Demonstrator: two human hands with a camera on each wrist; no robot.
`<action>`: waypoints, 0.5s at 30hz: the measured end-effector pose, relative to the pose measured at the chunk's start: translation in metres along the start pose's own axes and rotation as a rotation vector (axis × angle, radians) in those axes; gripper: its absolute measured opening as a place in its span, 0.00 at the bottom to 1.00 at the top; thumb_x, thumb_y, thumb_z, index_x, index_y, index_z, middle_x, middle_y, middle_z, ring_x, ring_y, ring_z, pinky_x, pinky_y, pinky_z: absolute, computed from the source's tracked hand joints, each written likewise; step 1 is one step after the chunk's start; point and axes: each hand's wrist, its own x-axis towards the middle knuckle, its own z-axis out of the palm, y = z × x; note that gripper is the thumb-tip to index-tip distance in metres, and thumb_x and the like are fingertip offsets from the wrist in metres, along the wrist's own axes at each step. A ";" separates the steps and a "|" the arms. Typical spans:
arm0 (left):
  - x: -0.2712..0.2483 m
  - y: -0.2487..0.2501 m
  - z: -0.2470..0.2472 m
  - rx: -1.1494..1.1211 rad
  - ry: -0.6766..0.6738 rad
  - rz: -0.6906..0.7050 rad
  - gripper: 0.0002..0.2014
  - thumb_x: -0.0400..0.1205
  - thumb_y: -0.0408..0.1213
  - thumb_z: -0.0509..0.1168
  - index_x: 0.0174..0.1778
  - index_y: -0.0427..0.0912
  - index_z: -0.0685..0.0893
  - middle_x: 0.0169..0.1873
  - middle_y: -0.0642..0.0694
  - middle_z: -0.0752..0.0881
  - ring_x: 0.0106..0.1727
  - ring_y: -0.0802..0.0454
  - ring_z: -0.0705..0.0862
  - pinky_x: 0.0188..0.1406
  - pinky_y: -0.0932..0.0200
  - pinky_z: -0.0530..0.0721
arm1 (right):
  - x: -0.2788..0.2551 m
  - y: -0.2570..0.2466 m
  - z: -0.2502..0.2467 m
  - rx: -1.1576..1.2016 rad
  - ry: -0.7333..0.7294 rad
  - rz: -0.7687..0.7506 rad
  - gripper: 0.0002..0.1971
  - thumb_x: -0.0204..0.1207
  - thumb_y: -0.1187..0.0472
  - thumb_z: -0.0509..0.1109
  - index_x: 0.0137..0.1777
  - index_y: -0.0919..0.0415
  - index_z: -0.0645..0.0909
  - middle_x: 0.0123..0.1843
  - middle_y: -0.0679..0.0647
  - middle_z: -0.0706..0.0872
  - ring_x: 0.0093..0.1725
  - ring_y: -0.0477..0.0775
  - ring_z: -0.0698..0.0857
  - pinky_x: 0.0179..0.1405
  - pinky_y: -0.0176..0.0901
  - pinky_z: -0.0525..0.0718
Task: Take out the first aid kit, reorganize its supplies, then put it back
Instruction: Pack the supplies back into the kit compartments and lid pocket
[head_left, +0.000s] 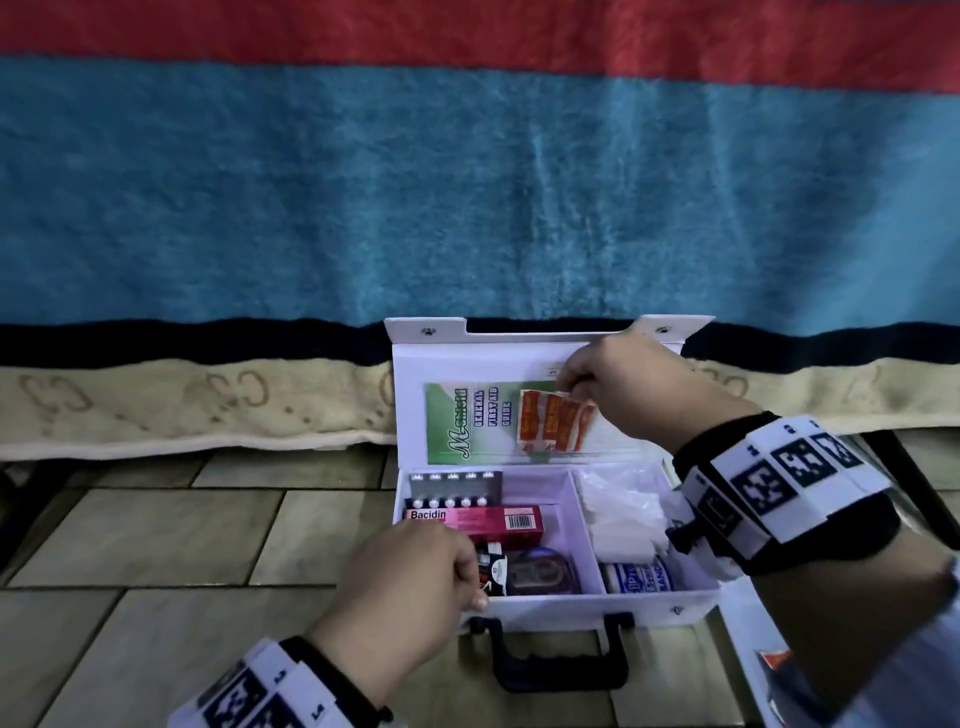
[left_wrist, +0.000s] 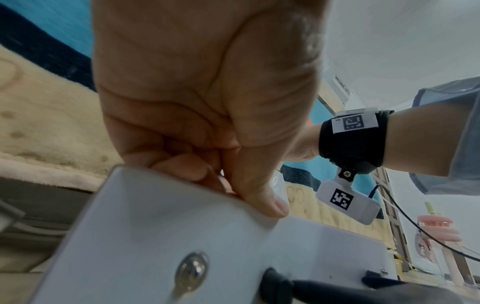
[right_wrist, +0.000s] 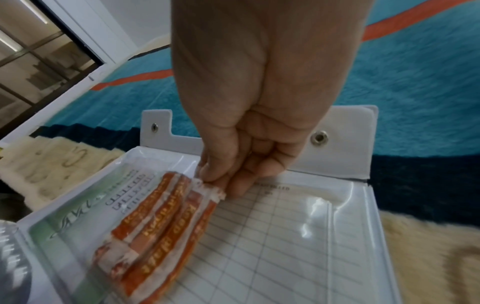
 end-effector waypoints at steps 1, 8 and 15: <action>0.000 0.000 0.000 0.003 0.001 -0.001 0.07 0.72 0.50 0.72 0.40 0.51 0.86 0.27 0.56 0.78 0.39 0.59 0.78 0.35 0.64 0.71 | 0.000 0.000 0.000 0.000 -0.005 0.000 0.11 0.76 0.66 0.68 0.53 0.54 0.88 0.50 0.51 0.91 0.52 0.53 0.86 0.50 0.39 0.81; -0.002 0.001 -0.002 0.014 -0.003 -0.001 0.05 0.73 0.49 0.72 0.35 0.54 0.85 0.25 0.57 0.79 0.38 0.59 0.77 0.31 0.66 0.71 | 0.000 -0.005 -0.002 -0.163 -0.037 -0.048 0.17 0.73 0.73 0.63 0.50 0.51 0.85 0.51 0.48 0.88 0.53 0.54 0.84 0.48 0.37 0.70; -0.001 0.000 -0.001 0.014 -0.007 -0.011 0.12 0.73 0.49 0.72 0.26 0.54 0.79 0.22 0.59 0.78 0.34 0.62 0.75 0.31 0.65 0.70 | -0.002 -0.007 0.003 -0.213 -0.041 -0.045 0.18 0.75 0.71 0.62 0.55 0.49 0.84 0.53 0.50 0.87 0.57 0.56 0.81 0.51 0.41 0.73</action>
